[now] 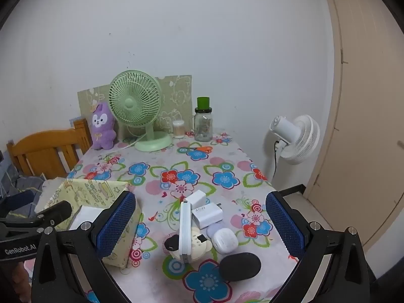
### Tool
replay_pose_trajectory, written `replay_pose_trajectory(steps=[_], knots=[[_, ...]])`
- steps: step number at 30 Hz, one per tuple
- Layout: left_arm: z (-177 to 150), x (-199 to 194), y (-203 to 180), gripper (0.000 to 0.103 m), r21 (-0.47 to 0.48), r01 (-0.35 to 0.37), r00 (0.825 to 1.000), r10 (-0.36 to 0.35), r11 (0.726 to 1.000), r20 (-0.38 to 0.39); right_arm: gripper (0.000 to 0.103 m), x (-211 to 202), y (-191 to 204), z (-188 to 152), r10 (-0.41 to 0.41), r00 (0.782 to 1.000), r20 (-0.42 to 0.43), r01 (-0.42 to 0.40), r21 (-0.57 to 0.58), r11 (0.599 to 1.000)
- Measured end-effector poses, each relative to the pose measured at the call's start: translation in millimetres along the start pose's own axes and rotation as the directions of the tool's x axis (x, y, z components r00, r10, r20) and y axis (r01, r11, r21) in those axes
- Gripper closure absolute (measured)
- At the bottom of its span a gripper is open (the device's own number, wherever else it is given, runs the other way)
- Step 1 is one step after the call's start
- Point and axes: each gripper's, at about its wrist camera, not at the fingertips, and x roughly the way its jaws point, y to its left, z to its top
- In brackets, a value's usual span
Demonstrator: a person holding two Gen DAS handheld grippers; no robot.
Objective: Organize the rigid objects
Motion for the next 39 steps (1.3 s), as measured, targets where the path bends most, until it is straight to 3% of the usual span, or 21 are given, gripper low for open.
replay_pose_trajectory(steps=[1,7,10,39], knots=[[0,0,1,0.000,0.000,0.008,1.000,-0.008,1.000,-0.004,0.000,2,0,1,0.008,0.999,-0.035,-0.007,0.007,1.000],[9,4,11,0.000,0.006,0.008,1.000,-0.008,1.000,-0.011,0.000,4,-2,3,0.013,0.999,-0.035,-0.014,-0.006,1.000],[7,1,-13,0.000,0.046,-0.021,1.000,0.020,0.999,0.011,0.000,4,-5,5,0.011,0.999,-0.032,-0.011,-0.004,1.000],[14,1,-20,0.000,0.057,-0.026,0.999,0.024,0.998,0.038,0.000,6,-8,3,0.012,0.999,-0.038,-0.012,0.009,1.000]])
